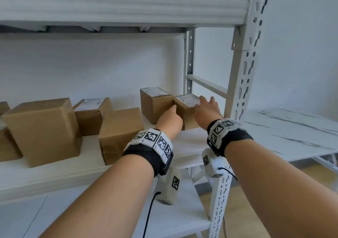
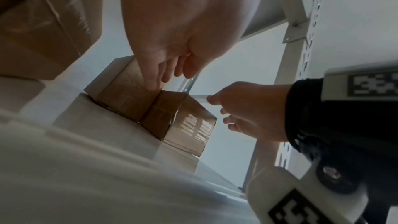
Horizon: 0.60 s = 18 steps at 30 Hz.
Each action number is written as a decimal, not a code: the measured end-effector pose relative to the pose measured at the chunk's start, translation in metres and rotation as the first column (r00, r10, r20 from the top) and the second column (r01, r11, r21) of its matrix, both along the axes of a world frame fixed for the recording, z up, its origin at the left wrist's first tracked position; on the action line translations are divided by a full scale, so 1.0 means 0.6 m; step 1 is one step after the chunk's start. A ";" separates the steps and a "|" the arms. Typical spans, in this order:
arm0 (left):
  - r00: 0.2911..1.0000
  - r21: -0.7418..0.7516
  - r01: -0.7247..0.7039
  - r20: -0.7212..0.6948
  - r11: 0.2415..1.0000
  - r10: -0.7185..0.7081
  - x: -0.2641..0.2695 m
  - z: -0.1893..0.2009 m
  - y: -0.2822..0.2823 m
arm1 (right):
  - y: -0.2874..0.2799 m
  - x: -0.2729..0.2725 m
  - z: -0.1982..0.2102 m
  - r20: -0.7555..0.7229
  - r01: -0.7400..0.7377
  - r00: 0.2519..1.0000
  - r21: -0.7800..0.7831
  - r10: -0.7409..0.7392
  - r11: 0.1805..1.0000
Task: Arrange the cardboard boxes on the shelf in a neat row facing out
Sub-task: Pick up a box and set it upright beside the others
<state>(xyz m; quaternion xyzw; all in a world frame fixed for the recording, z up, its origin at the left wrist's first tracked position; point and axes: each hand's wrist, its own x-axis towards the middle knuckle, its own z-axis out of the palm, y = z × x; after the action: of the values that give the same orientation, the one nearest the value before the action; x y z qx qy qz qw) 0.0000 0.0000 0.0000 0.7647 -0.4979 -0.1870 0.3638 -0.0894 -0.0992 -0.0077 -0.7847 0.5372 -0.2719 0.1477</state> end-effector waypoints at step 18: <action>0.978 -0.099 -0.152 -0.158 0.983 0.135 0.000 -0.018 0.035 | 0.082 -0.024 0.001 -0.375 -0.100 0.927 -0.280 -0.013 0.955</action>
<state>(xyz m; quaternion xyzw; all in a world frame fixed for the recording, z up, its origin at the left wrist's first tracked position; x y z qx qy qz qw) -0.0003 0.0212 -0.0110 0.7611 -0.4219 -0.1895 0.4548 -0.1036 -0.0501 -0.0071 -0.8470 0.4910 -0.1915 -0.0693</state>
